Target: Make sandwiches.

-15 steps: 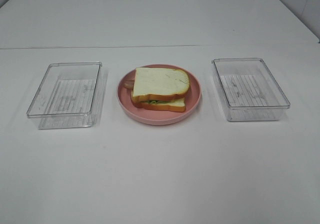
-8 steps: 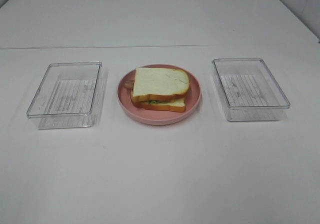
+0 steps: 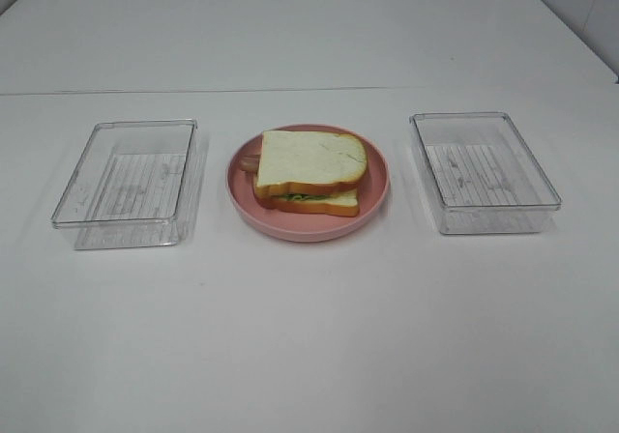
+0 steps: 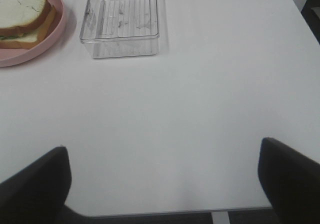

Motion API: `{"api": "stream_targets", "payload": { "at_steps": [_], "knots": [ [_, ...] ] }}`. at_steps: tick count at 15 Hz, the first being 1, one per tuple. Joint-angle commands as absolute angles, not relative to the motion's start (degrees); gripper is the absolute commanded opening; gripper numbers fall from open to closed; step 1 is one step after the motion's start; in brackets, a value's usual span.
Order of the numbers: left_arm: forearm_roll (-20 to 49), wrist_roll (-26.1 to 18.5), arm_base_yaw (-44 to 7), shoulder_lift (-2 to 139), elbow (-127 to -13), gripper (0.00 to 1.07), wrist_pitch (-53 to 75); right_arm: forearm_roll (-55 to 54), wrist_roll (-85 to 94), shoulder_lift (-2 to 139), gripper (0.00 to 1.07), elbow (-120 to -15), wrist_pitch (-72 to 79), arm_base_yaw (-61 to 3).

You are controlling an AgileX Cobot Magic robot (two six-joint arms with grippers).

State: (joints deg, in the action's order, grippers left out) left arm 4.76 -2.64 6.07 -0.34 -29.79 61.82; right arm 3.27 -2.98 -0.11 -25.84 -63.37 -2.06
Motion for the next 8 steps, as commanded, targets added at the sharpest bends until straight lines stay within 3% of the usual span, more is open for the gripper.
{"api": "stream_targets", "payload": {
  "at_steps": [1,8],
  "knots": [
    [4.9,-2.2,6.1,-0.5,-29.7,0.98,61.6,0.7,-3.1,-2.0,0.96,-25.8,-63.0,-2.0],
    [4.9,-2.2,6.1,-0.5,-29.7,0.98,61.6,0.9,-3.0,-2.0,0.96,-25.8,-63.0,-2.0]
  ]
}}
